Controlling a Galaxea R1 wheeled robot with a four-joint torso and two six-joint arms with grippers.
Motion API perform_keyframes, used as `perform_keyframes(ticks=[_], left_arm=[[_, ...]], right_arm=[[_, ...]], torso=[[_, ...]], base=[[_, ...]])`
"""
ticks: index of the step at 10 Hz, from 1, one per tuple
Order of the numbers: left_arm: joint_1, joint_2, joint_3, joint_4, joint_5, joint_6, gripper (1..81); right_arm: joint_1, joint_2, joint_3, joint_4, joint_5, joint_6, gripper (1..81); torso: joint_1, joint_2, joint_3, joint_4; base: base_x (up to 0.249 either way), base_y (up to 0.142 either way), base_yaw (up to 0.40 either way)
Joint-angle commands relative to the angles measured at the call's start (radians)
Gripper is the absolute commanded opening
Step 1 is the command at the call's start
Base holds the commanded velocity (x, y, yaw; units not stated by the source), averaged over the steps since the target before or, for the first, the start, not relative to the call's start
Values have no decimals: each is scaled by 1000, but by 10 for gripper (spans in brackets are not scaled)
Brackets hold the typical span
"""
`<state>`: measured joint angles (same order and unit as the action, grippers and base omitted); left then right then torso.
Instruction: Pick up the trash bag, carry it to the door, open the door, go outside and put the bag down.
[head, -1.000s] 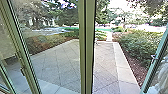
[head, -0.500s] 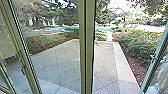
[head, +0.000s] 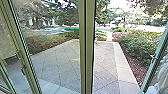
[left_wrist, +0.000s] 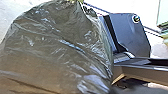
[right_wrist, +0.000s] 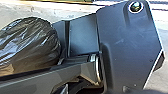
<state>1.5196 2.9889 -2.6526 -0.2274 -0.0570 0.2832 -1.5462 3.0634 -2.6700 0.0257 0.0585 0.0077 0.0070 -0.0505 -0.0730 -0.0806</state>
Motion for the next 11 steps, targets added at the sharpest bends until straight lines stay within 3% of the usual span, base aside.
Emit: perform_keyframes(ticks=[1, 11], left_arm=[[-46, -10, 3, 5, 55, 1, 10], [-46, -8, 3, 7, 57, 2, 10]], right_arm=[[39, 13, 10, -13, -57, -8, 811], [34, 13, 9, -13, -55, -8, 811]], torso=[[0, 0, 0, 0], [0, 0, 0, 0]], base=[[0, 0, 0], [0, 0, -194]])
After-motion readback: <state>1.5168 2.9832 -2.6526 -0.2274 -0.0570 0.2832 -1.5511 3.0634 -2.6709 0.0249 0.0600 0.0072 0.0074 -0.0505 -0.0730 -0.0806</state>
